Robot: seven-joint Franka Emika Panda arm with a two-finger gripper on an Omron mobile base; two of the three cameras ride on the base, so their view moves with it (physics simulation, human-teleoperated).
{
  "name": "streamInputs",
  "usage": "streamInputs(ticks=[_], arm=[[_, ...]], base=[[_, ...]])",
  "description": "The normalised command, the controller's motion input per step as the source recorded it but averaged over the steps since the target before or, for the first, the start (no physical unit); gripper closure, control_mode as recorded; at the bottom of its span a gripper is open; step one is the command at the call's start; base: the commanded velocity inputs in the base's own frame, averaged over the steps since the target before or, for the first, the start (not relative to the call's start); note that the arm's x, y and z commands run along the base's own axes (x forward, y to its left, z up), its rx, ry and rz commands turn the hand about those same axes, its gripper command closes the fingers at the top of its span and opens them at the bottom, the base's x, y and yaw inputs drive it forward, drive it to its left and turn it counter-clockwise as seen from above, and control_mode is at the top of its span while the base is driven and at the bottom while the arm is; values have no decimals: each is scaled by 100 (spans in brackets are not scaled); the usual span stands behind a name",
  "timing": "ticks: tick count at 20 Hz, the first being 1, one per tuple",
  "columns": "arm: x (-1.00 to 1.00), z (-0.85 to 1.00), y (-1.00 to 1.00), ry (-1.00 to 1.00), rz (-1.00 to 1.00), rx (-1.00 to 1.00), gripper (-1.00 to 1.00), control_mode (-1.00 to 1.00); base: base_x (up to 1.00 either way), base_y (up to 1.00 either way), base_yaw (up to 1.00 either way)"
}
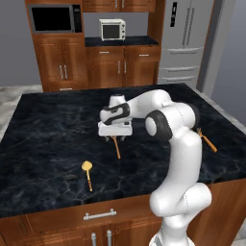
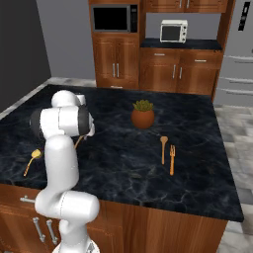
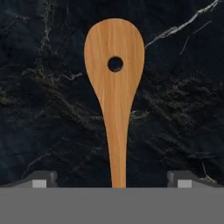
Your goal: Organize the utensils by type. Pick up the wooden spoons from the counter and place them in the open cabinet. Then pick up the metallic utensils from the counter and place them in the open drawer.
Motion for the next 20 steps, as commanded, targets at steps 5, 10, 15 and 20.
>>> streamInputs(ticks=[5, 10, 15, 20], arm=[[33, -31, 10, 3, -2, 0, -100, -100], [12, -23, 0, 0, -7, -1, -100, -100], [0, -22, 0, 0, -12, -2, -100, -100], [0, -27, 0, 0, -13, -4, -100, -100]], base=[[0, 0, 0], [0, 0, 0], [0, 0, 0], [0, 0, 0]])
